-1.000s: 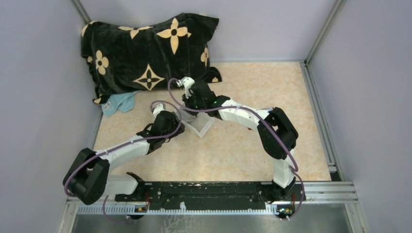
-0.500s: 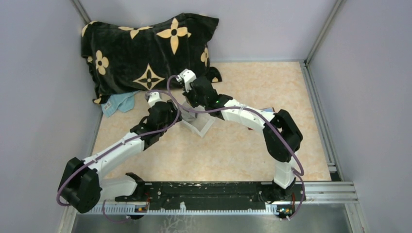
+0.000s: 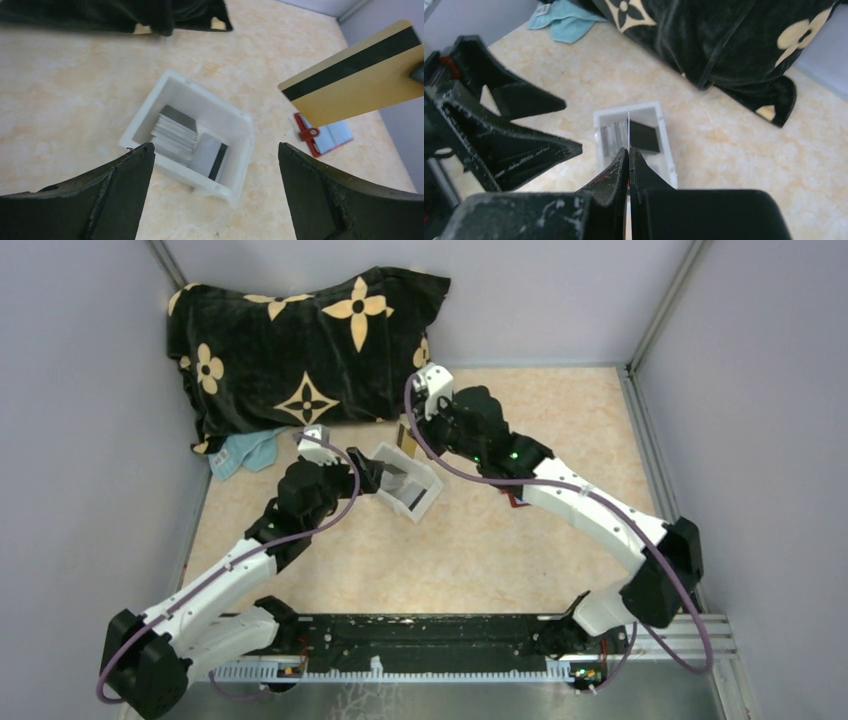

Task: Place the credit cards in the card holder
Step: Pick up the credit card from the storage box.

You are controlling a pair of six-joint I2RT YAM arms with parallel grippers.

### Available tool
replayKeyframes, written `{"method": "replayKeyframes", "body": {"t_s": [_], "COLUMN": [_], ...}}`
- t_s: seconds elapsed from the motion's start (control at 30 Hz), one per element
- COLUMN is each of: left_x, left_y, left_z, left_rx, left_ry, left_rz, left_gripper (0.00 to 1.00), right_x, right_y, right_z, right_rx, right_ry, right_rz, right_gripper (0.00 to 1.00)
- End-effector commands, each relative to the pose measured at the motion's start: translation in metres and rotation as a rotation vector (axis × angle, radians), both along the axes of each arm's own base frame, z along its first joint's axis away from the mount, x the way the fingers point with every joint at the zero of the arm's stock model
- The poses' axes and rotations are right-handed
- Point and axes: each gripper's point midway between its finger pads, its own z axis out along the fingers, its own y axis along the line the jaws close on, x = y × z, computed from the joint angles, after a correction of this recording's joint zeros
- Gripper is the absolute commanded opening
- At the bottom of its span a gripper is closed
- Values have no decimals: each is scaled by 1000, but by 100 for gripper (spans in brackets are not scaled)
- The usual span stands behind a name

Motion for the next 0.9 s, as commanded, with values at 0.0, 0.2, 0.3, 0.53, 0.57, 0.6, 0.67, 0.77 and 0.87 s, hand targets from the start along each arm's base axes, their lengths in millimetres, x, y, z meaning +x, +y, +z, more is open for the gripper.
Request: {"method": "replayKeyframes", "body": {"t_s": [0.0, 0.2, 0.3, 0.53, 0.57, 0.6, 0.67, 0.77, 0.87], "left_x": [-21, -55, -69, -93, -96, -98, -101, -102, -101], "left_y": [-36, -56, -66, -91, -94, -95, -98, -101, -104], "left_z": [28, 44, 45, 32, 29, 28, 26, 26, 27], "left_rx": [-35, -77, -90, -126, -129, -132, -134, -136, -137], "left_ry": [-125, -195, -207, -139, -130, -123, -116, -113, -118], "left_rz": [-261, -471, -563, -780, -801, -818, -846, -866, -885], "left_gripper": [99, 98, 94, 88, 88, 88, 88, 88, 89], "right_x": [-39, -79, -94, -103, -103, -103, -103, -102, -101], "right_y": [-15, -34, -41, -55, -56, -57, -58, -58, -55], "right_z": [-6, -21, -24, -32, -33, -33, -32, -33, -37], "right_rx": [63, 146, 186, 220, 228, 237, 265, 296, 313], "right_ry": [114, 212, 244, 310, 318, 323, 335, 361, 392], "right_rz": [39, 67, 87, 95, 99, 103, 117, 145, 171], "right_gripper": [0, 0, 0, 0, 0, 0, 0, 0, 0]}}
